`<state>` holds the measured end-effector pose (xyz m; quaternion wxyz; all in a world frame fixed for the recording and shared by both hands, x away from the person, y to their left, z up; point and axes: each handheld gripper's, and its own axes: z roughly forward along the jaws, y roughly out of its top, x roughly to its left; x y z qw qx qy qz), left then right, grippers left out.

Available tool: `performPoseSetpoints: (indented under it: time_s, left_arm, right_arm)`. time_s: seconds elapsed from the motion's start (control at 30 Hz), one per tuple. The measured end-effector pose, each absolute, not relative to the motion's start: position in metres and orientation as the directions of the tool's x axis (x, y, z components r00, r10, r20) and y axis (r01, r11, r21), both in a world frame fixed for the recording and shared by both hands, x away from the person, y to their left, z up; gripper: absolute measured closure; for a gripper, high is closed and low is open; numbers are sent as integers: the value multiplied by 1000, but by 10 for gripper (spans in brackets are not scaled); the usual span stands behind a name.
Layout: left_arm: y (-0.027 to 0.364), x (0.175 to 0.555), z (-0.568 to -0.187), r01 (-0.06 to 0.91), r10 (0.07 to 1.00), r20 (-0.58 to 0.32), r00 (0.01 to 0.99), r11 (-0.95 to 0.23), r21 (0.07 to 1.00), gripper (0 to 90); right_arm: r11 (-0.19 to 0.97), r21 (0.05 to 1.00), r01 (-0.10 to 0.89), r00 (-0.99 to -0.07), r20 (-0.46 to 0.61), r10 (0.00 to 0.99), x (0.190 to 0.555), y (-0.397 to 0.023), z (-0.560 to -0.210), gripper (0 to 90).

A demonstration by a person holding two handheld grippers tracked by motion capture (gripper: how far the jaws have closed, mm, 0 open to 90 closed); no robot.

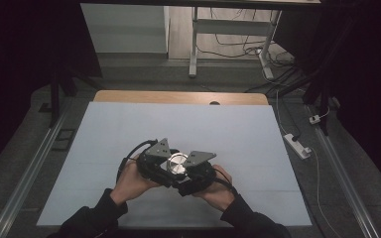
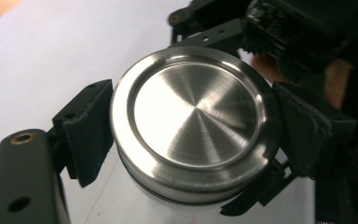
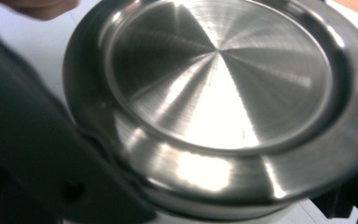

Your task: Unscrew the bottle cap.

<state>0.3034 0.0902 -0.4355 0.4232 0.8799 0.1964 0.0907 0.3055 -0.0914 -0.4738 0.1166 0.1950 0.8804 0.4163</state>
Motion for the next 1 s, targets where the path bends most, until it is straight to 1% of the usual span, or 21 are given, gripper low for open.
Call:
performPoseSetpoints:
  time_s: [0.07,0.17,0.23,0.37,0.5,0.53,0.63,0.73,0.77,0.87,0.9,1.0]
  left_arm:
    - [86,301,-435,290,462,-1,887,-555,780,184]
    - [85,301,-433,294,470,-1,883,-550,782,179]
    - [88,303,-431,293,467,-11,884,-535,792,110]
    - [101,306,-424,269,415,-27,909,-537,800,18]
    - [114,310,-422,180,276,-9,961,-603,777,8]
    - [116,311,-422,153,235,-2,972,-626,765,10]
    - [117,313,-428,110,156,-9,988,-650,752,21]
    - [115,314,-431,89,130,-3,992,-664,743,33]
    - [113,314,-434,68,100,-2,995,-662,746,48]
    - [113,315,-437,52,81,1,997,-656,753,125]
    - [113,314,-437,49,88,11,996,-655,754,178]
    - [110,313,-437,77,129,9,992,-652,755,183]
  right_arm:
    - [573,780,254,-890,-43,453,306,-93,-473,152]
    - [565,783,260,-886,-38,461,306,-94,-473,152]
    - [564,783,261,-887,-36,460,306,-94,-473,152]
    - [570,781,254,-895,-35,446,306,-94,-473,152]
    - [576,780,244,-909,-23,415,305,-93,-473,152]
    - [581,780,232,-917,-25,399,305,-92,-473,152]
    - [588,779,218,-932,-14,363,302,-90,-473,152]
    - [600,776,192,-945,-18,326,299,-87,-473,152]
    - [602,776,189,-948,-17,319,298,-86,-473,152]
    - [608,776,169,-953,-28,300,297,-85,-474,152]
    - [608,775,171,-953,-26,301,296,-85,-474,152]
    - [607,774,178,-949,-28,313,297,-86,-474,152]
